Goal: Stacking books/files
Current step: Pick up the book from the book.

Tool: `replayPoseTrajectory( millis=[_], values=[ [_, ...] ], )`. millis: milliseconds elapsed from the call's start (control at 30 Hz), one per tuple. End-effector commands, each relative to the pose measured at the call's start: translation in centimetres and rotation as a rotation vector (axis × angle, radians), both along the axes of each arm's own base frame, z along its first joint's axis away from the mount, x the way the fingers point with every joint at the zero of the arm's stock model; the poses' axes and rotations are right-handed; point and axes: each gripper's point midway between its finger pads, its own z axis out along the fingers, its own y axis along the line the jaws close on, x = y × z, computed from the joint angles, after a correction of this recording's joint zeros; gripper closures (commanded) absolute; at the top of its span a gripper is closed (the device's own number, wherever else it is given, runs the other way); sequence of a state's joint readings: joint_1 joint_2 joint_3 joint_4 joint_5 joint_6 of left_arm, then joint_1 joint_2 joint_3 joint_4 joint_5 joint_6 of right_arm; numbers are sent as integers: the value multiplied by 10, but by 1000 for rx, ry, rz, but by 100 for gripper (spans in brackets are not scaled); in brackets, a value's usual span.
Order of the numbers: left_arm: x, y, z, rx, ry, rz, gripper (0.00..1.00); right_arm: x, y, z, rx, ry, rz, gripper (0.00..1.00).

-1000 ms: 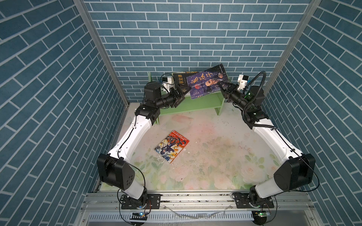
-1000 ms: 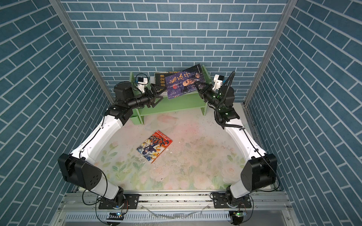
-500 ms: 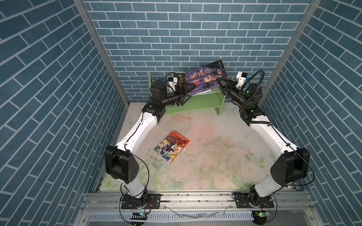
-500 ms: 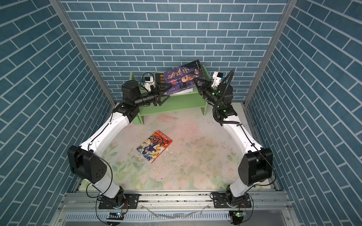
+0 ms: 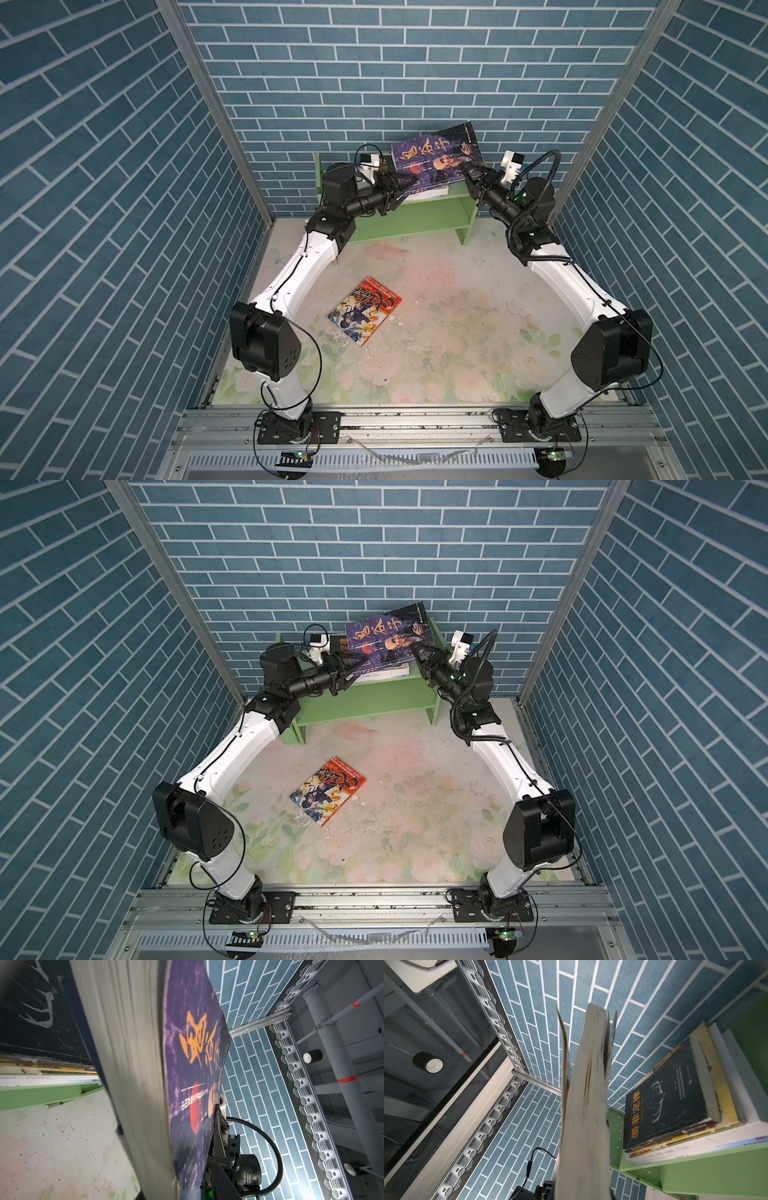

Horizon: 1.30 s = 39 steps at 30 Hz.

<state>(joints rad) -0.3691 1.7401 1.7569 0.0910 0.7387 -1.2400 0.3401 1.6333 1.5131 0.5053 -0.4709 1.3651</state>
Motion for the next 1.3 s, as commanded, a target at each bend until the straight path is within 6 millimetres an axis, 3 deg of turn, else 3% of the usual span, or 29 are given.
replayPoseTrajectory(
  millis=[0,133,433,567,667,800,1033,1267],
  values=[
    [-7,-5,11,59,-80,-12,64,-9,7,28,9,-89,17,100],
    [-6,-6,7,115,-98,-2,64,-6,15,21,-51,-75,8,100],
    [2,-5,11,116,-121,15,81,0,21,15,-75,-65,15,100],
    [8,-1,15,118,-137,33,90,3,20,7,-107,-50,-1,80],
    [13,6,21,127,-154,50,95,7,17,0,-150,-30,-23,54],
    [21,17,29,149,-177,72,98,12,11,-10,-219,6,-65,35],
    [33,37,33,210,-174,84,100,24,-13,-46,-319,168,-167,30],
    [48,50,19,239,-148,106,100,24,-28,-50,-343,179,-217,29]
  ],
)
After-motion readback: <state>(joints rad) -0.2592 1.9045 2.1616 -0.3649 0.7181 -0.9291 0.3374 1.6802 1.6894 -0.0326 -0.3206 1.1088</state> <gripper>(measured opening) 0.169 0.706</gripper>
